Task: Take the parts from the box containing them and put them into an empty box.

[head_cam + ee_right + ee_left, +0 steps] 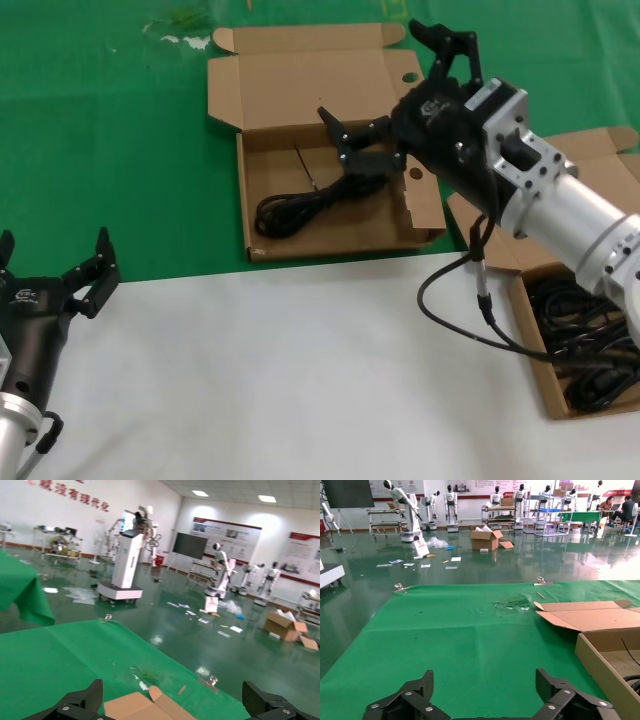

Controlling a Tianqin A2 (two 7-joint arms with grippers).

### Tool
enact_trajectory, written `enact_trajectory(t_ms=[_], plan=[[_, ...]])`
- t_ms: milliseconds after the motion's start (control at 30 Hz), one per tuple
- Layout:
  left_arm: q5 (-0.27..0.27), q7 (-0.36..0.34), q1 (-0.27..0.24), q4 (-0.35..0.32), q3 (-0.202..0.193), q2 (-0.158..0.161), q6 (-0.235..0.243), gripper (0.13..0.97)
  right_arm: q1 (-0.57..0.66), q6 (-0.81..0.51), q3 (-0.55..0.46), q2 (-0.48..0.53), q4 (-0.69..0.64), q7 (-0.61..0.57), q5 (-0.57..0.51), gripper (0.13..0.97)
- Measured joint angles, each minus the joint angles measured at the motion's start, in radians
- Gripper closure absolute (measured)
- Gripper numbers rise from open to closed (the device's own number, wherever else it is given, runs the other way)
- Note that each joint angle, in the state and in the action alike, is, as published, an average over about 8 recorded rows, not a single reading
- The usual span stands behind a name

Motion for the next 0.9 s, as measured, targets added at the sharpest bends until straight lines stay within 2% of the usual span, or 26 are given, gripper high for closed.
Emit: enact_trajectory(t_ms=[133, 400, 700, 900], plan=[[0.0, 0.0, 0.0, 0.0, 0.0, 0.0, 0.0, 0.458, -0.039, 0.038, 0.015, -0.005, 0.003, -0.017, 0.033, 0.129], [0.0, 0.0, 0.0, 0.0, 0.0, 0.0, 0.0, 0.283, -0.117, 0.112, 0.045, -0.014, 0.008, -0.05, 0.097, 0.129], [0.0, 0.0, 0.0, 0.0, 0.0, 0.0, 0.0, 0.174, -0.205, 0.197, 0.079, -0.024, 0.014, -0.087, 0.171, 0.129], [0.0, 0.0, 0.0, 0.0, 0.0, 0.0, 0.0, 0.148, -0.263, 0.253, 0.101, -0.031, 0.017, -0.111, 0.219, 0.129]])
